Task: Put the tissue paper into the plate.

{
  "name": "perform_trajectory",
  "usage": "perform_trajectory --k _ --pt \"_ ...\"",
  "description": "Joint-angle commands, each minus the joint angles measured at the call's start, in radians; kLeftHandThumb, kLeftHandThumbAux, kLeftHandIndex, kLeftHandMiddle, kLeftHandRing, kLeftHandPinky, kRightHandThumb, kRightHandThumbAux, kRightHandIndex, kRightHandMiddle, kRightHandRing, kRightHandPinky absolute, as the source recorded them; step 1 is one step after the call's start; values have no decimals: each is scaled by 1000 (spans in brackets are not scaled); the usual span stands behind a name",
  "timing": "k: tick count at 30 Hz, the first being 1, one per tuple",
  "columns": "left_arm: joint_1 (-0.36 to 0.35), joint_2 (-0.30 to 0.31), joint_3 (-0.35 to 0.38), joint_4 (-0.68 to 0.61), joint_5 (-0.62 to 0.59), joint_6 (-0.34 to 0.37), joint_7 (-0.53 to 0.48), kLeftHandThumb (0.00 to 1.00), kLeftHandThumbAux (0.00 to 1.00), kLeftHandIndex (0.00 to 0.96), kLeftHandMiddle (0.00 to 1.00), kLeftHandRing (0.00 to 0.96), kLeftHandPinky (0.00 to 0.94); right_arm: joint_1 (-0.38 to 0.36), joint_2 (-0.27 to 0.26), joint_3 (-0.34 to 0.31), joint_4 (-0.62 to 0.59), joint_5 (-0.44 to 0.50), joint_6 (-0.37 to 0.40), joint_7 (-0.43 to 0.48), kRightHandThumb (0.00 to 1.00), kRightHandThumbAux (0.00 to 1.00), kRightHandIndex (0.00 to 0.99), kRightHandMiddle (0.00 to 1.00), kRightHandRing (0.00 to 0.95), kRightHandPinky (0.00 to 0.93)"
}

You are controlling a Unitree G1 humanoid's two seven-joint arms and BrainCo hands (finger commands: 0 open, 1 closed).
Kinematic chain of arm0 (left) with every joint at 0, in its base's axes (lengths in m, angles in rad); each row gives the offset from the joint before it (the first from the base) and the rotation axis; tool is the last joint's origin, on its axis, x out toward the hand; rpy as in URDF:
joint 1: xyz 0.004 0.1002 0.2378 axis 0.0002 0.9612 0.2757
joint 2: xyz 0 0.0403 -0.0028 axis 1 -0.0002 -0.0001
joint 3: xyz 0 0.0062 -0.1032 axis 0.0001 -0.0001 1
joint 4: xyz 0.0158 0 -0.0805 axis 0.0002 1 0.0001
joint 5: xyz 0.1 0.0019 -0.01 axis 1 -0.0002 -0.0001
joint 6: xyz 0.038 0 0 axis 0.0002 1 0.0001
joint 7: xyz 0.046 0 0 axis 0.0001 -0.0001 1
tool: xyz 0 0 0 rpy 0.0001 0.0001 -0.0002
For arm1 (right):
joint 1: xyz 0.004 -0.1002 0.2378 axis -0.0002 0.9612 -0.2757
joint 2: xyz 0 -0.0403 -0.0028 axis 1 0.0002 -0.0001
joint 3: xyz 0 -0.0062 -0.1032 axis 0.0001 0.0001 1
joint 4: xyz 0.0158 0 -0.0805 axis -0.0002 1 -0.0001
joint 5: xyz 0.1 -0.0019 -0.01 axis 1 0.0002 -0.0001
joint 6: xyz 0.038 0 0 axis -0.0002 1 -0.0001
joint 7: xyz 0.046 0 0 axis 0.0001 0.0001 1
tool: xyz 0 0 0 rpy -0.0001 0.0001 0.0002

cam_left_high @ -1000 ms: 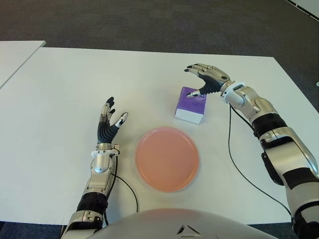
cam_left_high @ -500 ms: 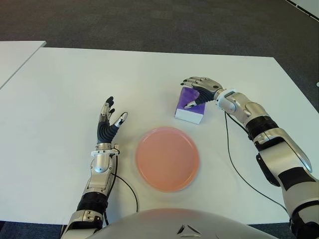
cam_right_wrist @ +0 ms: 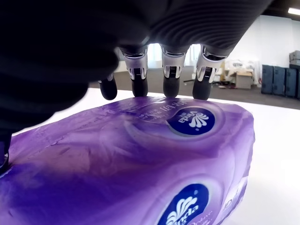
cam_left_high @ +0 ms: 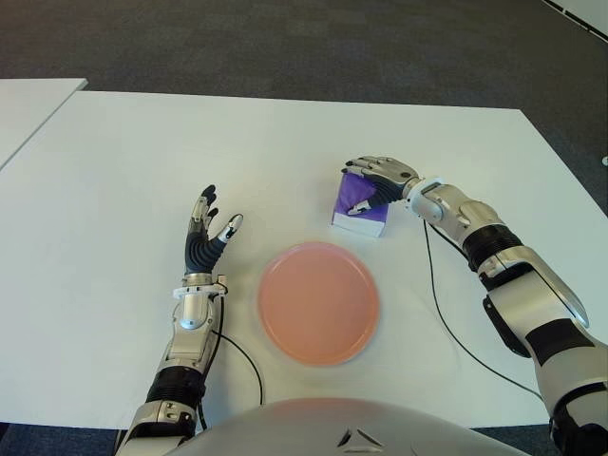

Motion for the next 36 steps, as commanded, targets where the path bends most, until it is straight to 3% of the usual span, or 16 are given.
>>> perform_trajectory --k 1,17,36 --pt "59 -12 1 64 4 17 5 0 511 0 0 0 0 9 17 28 38 -28 20 19 217 420 0 0 0 0" --pt "63 -9 0 63 12 15 15 0 515 0 0 0 0 -4 5 43 77 -23 28 8 235 405 0 0 0 0" --pt "70 -9 -1 56 7 22 9 0 517 0 0 0 0 52 -36 -1 -7 20 20 24 234 408 0 0 0 0"
